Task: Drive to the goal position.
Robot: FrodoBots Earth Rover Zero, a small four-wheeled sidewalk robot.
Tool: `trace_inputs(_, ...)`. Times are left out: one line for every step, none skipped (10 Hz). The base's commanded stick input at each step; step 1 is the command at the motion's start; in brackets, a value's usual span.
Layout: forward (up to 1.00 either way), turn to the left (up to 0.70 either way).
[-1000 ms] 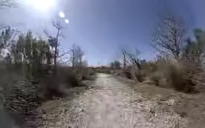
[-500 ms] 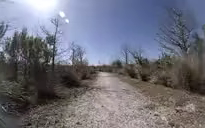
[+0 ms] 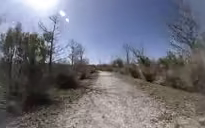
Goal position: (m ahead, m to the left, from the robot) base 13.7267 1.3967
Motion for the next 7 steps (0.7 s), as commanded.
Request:
trace_inputs(0.70, -0.22)
trace_inputs(0.70, -0.07)
trace_inputs(0.70, 0.00)
trace_inputs(0.70, 0.00)
trace_inputs(0.70, 0.00)
trace_inputs(0.70, 0.00)
trace_inputs(0.70, 0.00)
